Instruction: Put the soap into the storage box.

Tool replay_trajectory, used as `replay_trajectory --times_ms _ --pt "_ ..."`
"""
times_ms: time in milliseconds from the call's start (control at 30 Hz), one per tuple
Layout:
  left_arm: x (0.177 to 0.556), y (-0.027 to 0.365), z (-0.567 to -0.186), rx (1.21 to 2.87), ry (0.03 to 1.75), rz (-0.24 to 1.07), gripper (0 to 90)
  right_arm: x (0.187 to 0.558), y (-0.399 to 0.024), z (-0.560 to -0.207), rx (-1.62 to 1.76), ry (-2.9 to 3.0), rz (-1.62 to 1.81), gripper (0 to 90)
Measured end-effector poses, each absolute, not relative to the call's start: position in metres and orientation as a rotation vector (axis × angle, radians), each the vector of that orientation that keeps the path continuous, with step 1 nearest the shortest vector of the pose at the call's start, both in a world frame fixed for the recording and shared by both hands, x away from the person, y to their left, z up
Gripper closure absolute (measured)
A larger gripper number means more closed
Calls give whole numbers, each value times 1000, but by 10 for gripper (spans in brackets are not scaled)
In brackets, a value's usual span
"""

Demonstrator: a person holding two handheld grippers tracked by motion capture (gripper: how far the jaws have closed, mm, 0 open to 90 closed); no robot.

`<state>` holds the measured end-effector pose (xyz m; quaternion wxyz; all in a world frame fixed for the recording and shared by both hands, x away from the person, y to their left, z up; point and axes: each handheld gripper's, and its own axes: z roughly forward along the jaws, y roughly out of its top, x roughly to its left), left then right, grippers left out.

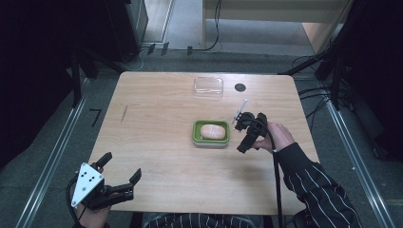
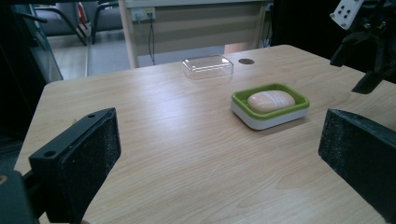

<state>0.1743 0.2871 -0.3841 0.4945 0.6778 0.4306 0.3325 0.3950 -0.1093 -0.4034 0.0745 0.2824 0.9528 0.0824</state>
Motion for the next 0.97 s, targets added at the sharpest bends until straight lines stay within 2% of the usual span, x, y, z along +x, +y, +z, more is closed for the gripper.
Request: replay_trajectory --times_ms 967 --pt "179 282 -383 1660 1023 790 0 347 -140 -446 902 2897 142 32"
